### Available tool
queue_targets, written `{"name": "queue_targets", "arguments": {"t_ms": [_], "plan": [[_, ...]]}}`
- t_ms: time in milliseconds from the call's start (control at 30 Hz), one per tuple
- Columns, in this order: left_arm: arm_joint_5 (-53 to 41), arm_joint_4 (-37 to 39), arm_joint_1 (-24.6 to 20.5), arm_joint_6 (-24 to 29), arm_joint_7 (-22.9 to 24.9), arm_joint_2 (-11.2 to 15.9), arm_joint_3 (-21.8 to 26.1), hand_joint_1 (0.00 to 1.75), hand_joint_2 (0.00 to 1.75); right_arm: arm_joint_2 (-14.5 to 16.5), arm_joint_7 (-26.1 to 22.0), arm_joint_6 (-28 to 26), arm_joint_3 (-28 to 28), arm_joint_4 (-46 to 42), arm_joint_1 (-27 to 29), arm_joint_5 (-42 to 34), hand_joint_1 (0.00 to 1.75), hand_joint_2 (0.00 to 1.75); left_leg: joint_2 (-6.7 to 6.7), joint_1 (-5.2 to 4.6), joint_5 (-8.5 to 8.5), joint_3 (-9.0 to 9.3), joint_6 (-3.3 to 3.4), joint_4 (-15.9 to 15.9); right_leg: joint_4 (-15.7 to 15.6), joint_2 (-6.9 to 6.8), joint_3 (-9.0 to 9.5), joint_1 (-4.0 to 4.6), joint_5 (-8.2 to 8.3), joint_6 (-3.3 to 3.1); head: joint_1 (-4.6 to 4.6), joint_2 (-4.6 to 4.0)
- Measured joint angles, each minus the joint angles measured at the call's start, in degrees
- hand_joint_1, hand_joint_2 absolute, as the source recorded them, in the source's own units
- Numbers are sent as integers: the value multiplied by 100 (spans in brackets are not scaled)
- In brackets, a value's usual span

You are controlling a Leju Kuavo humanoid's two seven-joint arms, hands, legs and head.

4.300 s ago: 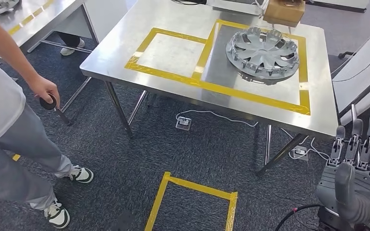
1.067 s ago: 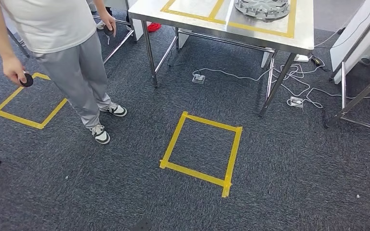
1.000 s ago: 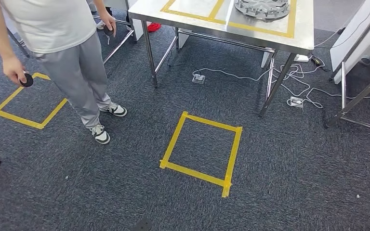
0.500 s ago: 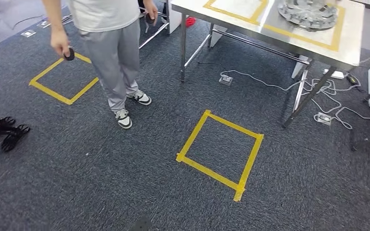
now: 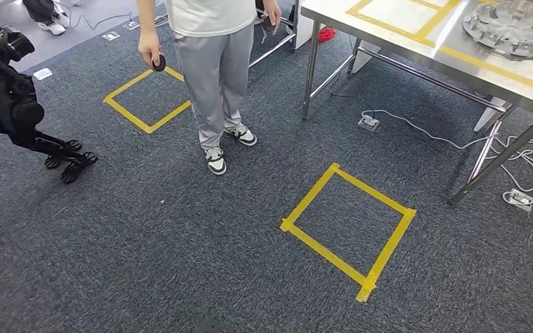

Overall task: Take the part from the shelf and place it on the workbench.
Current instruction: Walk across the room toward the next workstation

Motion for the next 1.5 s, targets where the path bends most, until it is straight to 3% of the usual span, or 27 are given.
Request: {"name": "queue_targets", "arguments": {"t_ms": [33,67,133,200,233,300,333,400,467,533,600,633,667,700,767,833,867,900,967,1033,1100,1133,1167,1233,1300,1433,1500], "plan": [[-3,-1,-8,1,-1,1,-9,0,0,0,5,6,-1,2,24,10,0,0,107,10,-221,-144,-27,347,-6,-78,-20,5,16,-13,-23,0],[-5,-1,-9,2,-2,1,-19,0,0,0,9,10,-1,4,46,22,0,0,126,26,-389,-267,-53,684,3,-168,-41,8,23,-11,-31,1],[-7,-1,2,1,-2,1,-35,0,0,-1,14,14,-2,8,63,42,0,0,133,39,-441,-277,-91,930,37,-339,-80,12,25,-4,-32,1],[-7,-1,6,1,-2,5,-39,0,0,-1,14,19,-2,9,49,48,0,0,260,34,-158,129,-92,390,89,-480,-103,12,11,18,-32,1],[-8,-1,-1,2,-2,7,-40,0,0,-1,14,22,-2,9,42,48,0,0,435,9,-53,370,-75,16,124,-540,-114,24,-8,45,-35,1],[-14,-3,-19,4,-4,7,-48,0,0,-1,14,27,-2,9,38,48,0,0,669,-31,35,638,22,-457,197,-654,-128,52,-49,106,-30,1],[-17,-3,-23,6,-4,6,-57,0,0,-1,14,31,-2,10,37,48,0,0,689,-54,16,646,77,-513,217,-714,-132,64,-60,132,-26,1],[-19,-3,-17,9,-5,6,-75,0,0,0,2,40,-2,11,33,46,0,0,528,-52,55,605,171,-524,251,-813,-128,56,-93,173,-14,1],[-17,-2,-18,15,-4,4,-83,0,0,4,-36,53,-2,11,39,46,0,0,355,-28,102,570,246,-539,484,-597,-186,27,-299,250,-1,1],[-14,-3,-31,25,-4,-9,-87,0,0,2,-81,75,-2,14,62,47,0,0,166,-13,147,529,306,-541,1116,-247,-396,-5,-710,311,19,1],[1,-3,-28,30,-4,-21,-90,0,0,-2,-104,100,-2,16,81,50,0,0,-29,-17,186,495,331,-538,1742,-129,-626,-13,-986,312,29,1],[11,-3,-20,31,-4,-21,-90,0,0,0,-107,109,-2,19,80,52,0,0,-124,-21,202,486,330,-536,1823,-109,-655,-12,-961,297,31,1],[20,-2,-13,32,-3,-20,-90,0,0,2,-109,114,-1,22,72,55,0,0,-217,-26,217,483,324,-535,1680,-83,-594,-10,-810,271,32,1],[26,-2,-10,33,-3,-21,-90,0,0,2,-111,116,-1,26,62,58,0,0,-305,-31,231,484,314,-535,1360,-29,-464,-7,-583,235,33,1],[33,-2,-16,37,-4,-28,-90,0,0,-3,-115,119,-1,31,50,63,0,0,-464,-36,264,469,280,-532,628,215,-182,0,-194,149,33,0],[58,-3,-19,40,-9,-38,-90,0,0,-11,-126,120,0,31,45,60,0,0,-583,-23,310,410,221,-526,291,369,-78,9,-93,92,44,0],[95,-3,-13,40,-20,-40,-90,0,0,-14,-144,119,0,31,35,52,0,0,-630,-15,337,373,182,-524,245,345,-75,13,-96,78,59,1],[153,-3,-2,39,-37,-38,-90,0,0,-13,-171,117,0,31,19,34,0,0,-626,-9,353,339,149,-516,193,299,-70,3,-84,68,78,1],[289,-1,11,27,-90,-29,-89,0,0,-4,-243,125,0,31,-8,-4,0,0,-292,-33,230,236,95,-377,85,216,-59,-15,-26,41,88,0],[375,-1,-9,3,-136,-22,-86,0,0,5,-315,155,0,32,19,-18,0,0,86,-35,-141,5,48,137,37,121,-70,-18,24,22,58,0],[404,-1,-22,-14,-166,-22,-86,0,0,7,-371,178,-1,34,65,-3,0,0,126,17,-467,-251,-14,793,45,13,-98,-17,35,22,39,1],[410,0,-19,-16,-175,-22,-86,0,0,8,-391,181,-2,35,73,11,0,0,120,45,-494,-283,-43,938,56,-30,-113,-21,38,29,38,1],[415,1,-15,-17,-181,-21,-85,0,0,9,-407,180,-2,36,71,25,0,0,117,70,-416,-206,-69,875,73,-58,-126,-29,38,42,37,1],[422,1,-14,-16,-189,-15,-84,0,0,13,-425,178,-2,36,60,43,0,0,123,113,-116,210,-111,251,136,-85,-145,-52,13,95,32,1],[432,-1,-19,-14,-205,-12,-83,0,0,13,-444,169,-2,36,50,46,0,0,124,123,6,554,-91,-311,237,-99,-185,-49,-37,183,23,1],[450,1,2,-6,-239,-7,-81,0,0,18,-542,78,1,42,47,75,0,0,111,90,2,582,87,-427,303,-103,-228,-68,-72,296,53,1],[467,1,7,7,-260,1,-81,0,0,19,-598,-16,2,46,48,96,0,0,110,91,33,559,163,-439,605,-101,-351,-79,-308,343,69,1]]}}
